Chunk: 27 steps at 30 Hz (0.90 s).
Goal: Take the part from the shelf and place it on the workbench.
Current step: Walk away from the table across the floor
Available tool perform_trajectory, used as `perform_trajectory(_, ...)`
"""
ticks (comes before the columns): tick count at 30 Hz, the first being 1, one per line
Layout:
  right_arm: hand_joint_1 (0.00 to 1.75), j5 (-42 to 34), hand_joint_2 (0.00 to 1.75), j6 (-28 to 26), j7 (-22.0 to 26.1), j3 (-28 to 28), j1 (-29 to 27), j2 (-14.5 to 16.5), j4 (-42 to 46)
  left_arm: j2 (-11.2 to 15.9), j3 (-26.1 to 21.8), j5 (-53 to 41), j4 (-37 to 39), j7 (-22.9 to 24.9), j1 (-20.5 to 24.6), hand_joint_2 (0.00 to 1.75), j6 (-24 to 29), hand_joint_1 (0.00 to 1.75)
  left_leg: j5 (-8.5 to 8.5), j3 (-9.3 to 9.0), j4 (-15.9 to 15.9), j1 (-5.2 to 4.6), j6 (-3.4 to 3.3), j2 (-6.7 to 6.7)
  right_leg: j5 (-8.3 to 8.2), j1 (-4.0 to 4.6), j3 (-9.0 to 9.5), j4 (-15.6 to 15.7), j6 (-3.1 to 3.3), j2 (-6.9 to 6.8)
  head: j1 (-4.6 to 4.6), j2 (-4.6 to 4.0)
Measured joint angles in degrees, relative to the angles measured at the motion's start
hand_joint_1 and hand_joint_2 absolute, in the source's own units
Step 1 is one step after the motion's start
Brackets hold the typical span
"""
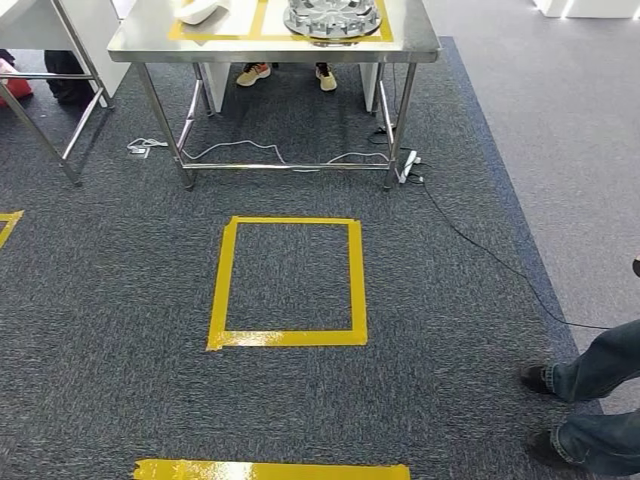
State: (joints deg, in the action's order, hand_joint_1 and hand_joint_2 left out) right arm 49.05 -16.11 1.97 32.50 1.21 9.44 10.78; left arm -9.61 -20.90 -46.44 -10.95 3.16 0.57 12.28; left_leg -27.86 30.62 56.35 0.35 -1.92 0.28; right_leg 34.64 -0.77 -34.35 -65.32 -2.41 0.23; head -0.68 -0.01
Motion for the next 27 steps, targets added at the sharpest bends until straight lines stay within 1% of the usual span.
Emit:
perform_trajectory(1,0.00,0.0,0.00,0.0,0.0,0.0,0.0,0.0,0.0,0.0,0.0,0.0,0.0,0.0,0.0,0.00,0.0,0.00,0.01,0.05,0.0,-0.05,-0.08,0.05,1.65,0.01,-2.00,-4.0,-0.15,-0.01,-0.15,0.01)
perform_trajectory(2,0.00,0.0,0.00,0.0,-0.1,0.0,-0.1,0.0,0.0,-0.1,0.0,0.0,0.0,0.1,0.0,0.00,0.1,0.00,-0.01,0.05,0.0,-0.12,-0.11,0.10,2.39,0.01,-3.50,-7.0,-0.26,-0.03,-0.20,0.01)
perform_trajectory(3,0.00,0.0,0.00,0.0,-0.1,0.0,-0.2,0.0,0.0,-0.1,0.0,0.0,0.0,0.1,0.0,0.00,0.1,0.00,-0.04,0.00,0.1,-0.17,-0.14,0.13,2.05,0.02,-4.11,-8.0,-0.30,-0.04,-0.21,0.01)
perform_trajectory(4,0.00,0.0,0.00,0.0,-0.1,0.0,-0.3,0.0,0.0,-0.1,0.0,0.0,0.0,0.1,0.0,0.00,0.2,0.00,-0.09,-0.07,0.1,-0.21,-0.16,0.12,0.58,0.03,-3.59,-6.7,-0.27,-0.05,-0.24,0.01)
perform_trajectory(5,0.00,0.1,0.00,0.0,-0.2,0.0,-0.3,0.0,0.0,-0.1,0.0,0.0,0.0,0.1,0.0,0.00,0.2,0.00,-0.16,-0.16,0.2,-0.23,-0.11,0.09,-1.63,0.03,-2.01,-3.3,-0.14,-0.07,-0.25,0.01)
perform_trajectory(6,0.00,0.1,0.00,0.0,-0.2,0.0,-0.2,0.0,0.0,-0.2,0.0,0.0,0.0,0.1,0.0,0.00,0.2,0.00,-0.25,-0.24,0.2,-0.24,0.00,0.07,-3.59,0.04,-0.09,0.8,0.04,-0.14,-0.27,0.01)
perform_trajectory(7,0.00,0.1,0.00,-0.1,-0.2,0.0,-0.1,-0.1,0.0,-0.2,0.0,0.0,0.0,0.1,0.0,0.00,0.2,0.00,-0.40,-0.24,0.4,-0.36,0.22,0.05,-4.88,0.09,1.72,4.6,0.31,-0.17,-0.25,0.01)
perform_trajectory(8,0.00,0.1,0.00,-0.1,-0.2,0.0,-0.1,-0.1,0.0,-0.3,0.0,-0.1,0.0,0.1,0.0,0.00,0.3,0.00,-0.47,-0.20,0.5,-0.46,0.50,0.05,-5.44,0.15,2.95,7.0,0.62,-0.19,-0.21,0.01)
perform_trajectory(9,0.00,0.1,0.00,-0.1,-0.2,0.0,0.0,-0.1,0.0,-0.3,0.0,-0.1,0.0,0.1,0.0,0.00,0.3,0.00,-0.48,-0.12,0.5,-0.54,0.79,0.05,-5.33,0.23,3.48,8.0,0.94,-0.19,-0.18,0.01)
perform_trajectory(11,0.00,0.1,0.00,-0.1,-0.2,0.0,-0.1,-0.1,0.0,-0.3,0.0,-0.2,0.0,0.1,0.0,0.00,0.4,0.00,-0.43,-0.03,0.5,-0.57,1.41,0.05,-5.36,0.25,3.76,8.4,1.64,-0.15,-0.15,0.01)
perform_trajectory(12,0.00,0.1,0.00,-0.1,-0.2,0.0,-0.2,-0.1,0.0,-0.3,0.0,-0.3,0.0,0.1,0.0,0.00,0.5,0.00,-0.73,0.07,0.9,-0.51,1.71,0.03,-5.48,0.18,3.82,8.5,1.98,-0.18,-0.12,0.01)
perform_trajectory(13,0.00,0.2,0.00,-0.1,-0.3,0.0,-0.3,-0.1,0.0,-0.3,0.0,-0.3,0.0,0.2,0.0,0.00,0.5,0.00,-1.61,0.54,2.1,-0.45,2.02,0.00,-5.62,0.07,3.90,8.7,2.32,-0.21,0.02,0.01)
perform_trajectory(14,0.00,0.2,0.00,-0.1,-0.3,0.0,-0.3,-0.1,0.0,-0.3,0.0,-0.3,0.0,0.2,0.0,0.00,0.6,0.00,-3.10,1.54,4.5,-0.36,2.32,-0.03,-5.71,-0.04,3.97,8.8,2.59,-0.25,0.18,0.01)
perform_trajectory(16,0.00,0.2,0.00,-0.1,-0.3,0.0,-0.2,-0.1,0.0,-0.3,0.0,-0.3,0.0,0.3,0.0,0.00,0.6,0.00,-6.94,5.01,12.2,-0.18,2.78,-0.05,-5.65,-0.02,3.97,8.8,2.87,-0.31,0.48,0.01)
perform_trajectory(17,0.00,0.3,0.00,0.0,-0.3,0.0,-0.2,-0.1,0.0,-0.3,0.0,-0.3,0.0,0.3,-0.1,0.00,0.6,0.00,-8.16,6.64,15.6,-0.11,2.92,-0.05,-5.61,-0.01,3.99,8.8,2.91,-0.33,0.51,0.01)
perform_trajectory(18,0.00,0.3,0.00,0.0,-0.3,0.0,-0.3,-0.1,0.0,-0.3,0.0,-0.3,0.0,0.3,-0.1,0.00,0.6,0.00,-8.27,7.52,17.3,-0.05,3.00,-0.05,-5.56,0.00,4.04,8.8,2.91,-0.32,0.51,0.01)
perform_trajectory(19,0.00,0.3,0.00,0.0,-0.3,0.0,-0.3,-0.1,0.0,-0.3,0.0,-0.3,0.0,0.3,-0.2,0.00,0.6,0.00,-7.14,7.28,16.6,0.01,2.98,-0.05,-5.50,0.00,4.15,8.7,2.86,-0.26,0.54,0.01)
perform_trajectory(20,0.00,0.3,0.00,0.0,-0.4,0.0,-0.3,-0.1,0.0,-0.2,0.0,-0.3,0.0,0.4,-0.2,0.00,0.6,0.00,-5.07,5.99,13.7,0.06,2.90,-0.05,-5.41,-0.01,4.32,8.7,2.76,-0.18,0.54,0.01)
perform_trajectory(21,0.00,0.3,0.00,0.0,-0.4,0.0,-0.3,-0.1,0.0,-0.2,0.0,-0.3,0.0,0.4,-0.2,0.00,0.6,0.00,-2.74,4.07,9.5,0.09,2.73,-0.05,-5.30,-0.01,4.49,8.7,2.61,-0.10,0.56,0.01)
perform_trajectory(22,0.00,0.3,0.00,0.0,-0.4,0.0,-0.3,-0.1,0.0,-0.2,0.0,-0.4,0.0,0.4,-0.2,0.00,0.6,0.00,-1.22,2.25,5.5,0.03,2.51,-0.06,-5.15,0.08,4.55,8.7,2.38,-0.05,0.58,0.01)
perform_trajectory(23,0.00,0.3,0.00,0.0,-0.4,0.0,-0.3,-0.1,0.0,-0.2,0.0,-0.4,0.0,0.4,-0.1,0.00,0.6,0.00,-0.38,0.99,2.7,-0.04,2.25,-0.09,-5.02,0.16,4.59,8.7,2.11,-0.03,0.57,0.01)
perform_trajectory(24,0.00,0.3,0.00,0.0,-0.4,0.0,-0.2,-0.1,0.0,-0.2,0.0,-0.4,0.0,0.4,-0.1,0.00,0.5,0.00,-0.26,0.39,1.3,-0.15,1.96,-0.13,-4.91,0.22,4.55,8.6,1.79,-0.03,0.57,0.01)
perform_trajectory(25,0.00,0.3,0.00,0.0,-0.4,0.0,-0.2,-0.1,0.0,-0.2,0.0,-0.4,0.0,0.4,-0.1,0.00,0.4,0.00,-0.55,0.31,1.0,-0.29,1.65,-0.17,-4.85,0.24,4.49,8.6,1.46,-0.04,0.56,0.01)
perform_trajectory(27,0.00,0.3,0.00,0.0,-0.4,0.0,-0.1,-0.1,0.0,-0.1,0.0,-0.5,0.0,0.4,-0.1,0.00,0.3,0.00,-0.47,0.19,0.7,-0.33,0.90,-0.20,-4.61,0.08,4.48,8.6,0.76,-0.07,0.53,0.01)
